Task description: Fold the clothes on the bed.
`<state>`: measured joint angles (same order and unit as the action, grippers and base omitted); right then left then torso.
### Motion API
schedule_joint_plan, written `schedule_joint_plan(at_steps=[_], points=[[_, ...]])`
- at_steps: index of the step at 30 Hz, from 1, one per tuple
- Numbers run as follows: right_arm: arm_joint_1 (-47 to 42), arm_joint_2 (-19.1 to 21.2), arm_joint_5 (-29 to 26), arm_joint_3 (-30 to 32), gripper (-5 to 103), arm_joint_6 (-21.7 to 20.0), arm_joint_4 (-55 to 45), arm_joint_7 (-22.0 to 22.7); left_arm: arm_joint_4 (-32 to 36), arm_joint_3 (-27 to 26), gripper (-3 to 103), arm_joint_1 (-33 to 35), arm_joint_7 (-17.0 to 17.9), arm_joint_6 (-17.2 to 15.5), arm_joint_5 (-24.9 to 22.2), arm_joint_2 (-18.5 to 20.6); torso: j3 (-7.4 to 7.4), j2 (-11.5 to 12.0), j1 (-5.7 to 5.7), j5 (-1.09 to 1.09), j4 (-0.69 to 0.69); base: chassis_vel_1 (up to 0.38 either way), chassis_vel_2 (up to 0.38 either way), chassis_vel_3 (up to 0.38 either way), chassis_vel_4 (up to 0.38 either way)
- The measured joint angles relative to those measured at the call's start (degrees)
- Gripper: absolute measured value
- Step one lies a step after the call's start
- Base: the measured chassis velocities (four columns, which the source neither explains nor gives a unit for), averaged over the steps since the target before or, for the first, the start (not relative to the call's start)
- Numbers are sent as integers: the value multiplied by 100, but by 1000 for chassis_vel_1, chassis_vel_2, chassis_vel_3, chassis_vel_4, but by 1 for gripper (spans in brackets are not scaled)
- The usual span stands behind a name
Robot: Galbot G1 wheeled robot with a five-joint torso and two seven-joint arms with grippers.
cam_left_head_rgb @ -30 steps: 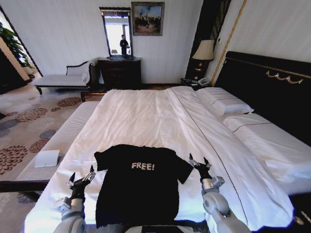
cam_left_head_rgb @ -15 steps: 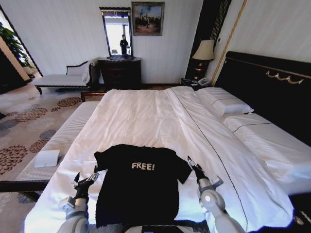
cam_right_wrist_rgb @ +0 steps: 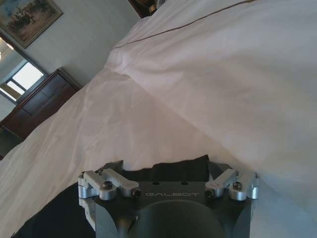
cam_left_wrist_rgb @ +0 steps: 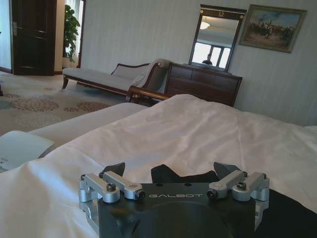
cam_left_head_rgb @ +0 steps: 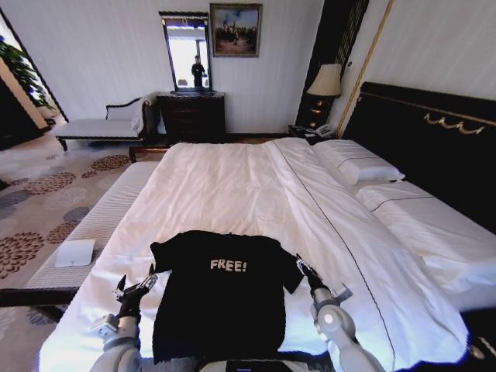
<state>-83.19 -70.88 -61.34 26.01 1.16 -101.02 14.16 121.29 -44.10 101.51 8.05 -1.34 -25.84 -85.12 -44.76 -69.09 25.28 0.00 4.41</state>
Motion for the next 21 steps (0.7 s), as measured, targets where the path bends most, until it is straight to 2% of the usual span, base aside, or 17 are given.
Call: schedule_joint_plan(at_steps=[2, 5, 9, 11, 15, 18, 21], points=[[-8, -21, 37, -8, 89, 0, 0, -8, 11, -1, 100, 31, 0, 35, -13, 15, 0, 0, 0, 0, 0, 0, 0, 0, 0], [-11, -30, 80, -11, 84, 0, 4, -16, 14, -19, 100, 46, 0, 56, -38, 31, 0, 0, 0, 0, 0, 0, 0, 0, 0], [-1, -32, 127, -9, 65, 6, 44, -19, 29, -54, 100, 52, 0, 80, -110, 70, 0, 0, 0, 0, 0, 0, 0, 0, 0], [-1, -32, 142, -7, 65, 10, 53, -19, 30, -58, 100, 52, 1, 80, -117, 75, 0, 0, 0, 0, 0, 0, 0, 0, 0], [11, -24, 184, 6, 43, 25, 120, -13, 29, -50, 100, 44, 3, 81, -121, 78, 0, 0, 0, 0, 0, 0, 0, 0, 0], [29, -9, 194, 16, 41, 32, 159, -5, 13, -43, 100, 34, 4, 81, -120, 82, 0, 0, 0, 0, 0, 0, 0, 0, 0], [50, 11, 204, 26, 52, 34, 187, -1, -10, -40, 100, 13, 6, 82, -119, 92, 0, 0, 0, 0, 0, 0, 0, 0, 0]])
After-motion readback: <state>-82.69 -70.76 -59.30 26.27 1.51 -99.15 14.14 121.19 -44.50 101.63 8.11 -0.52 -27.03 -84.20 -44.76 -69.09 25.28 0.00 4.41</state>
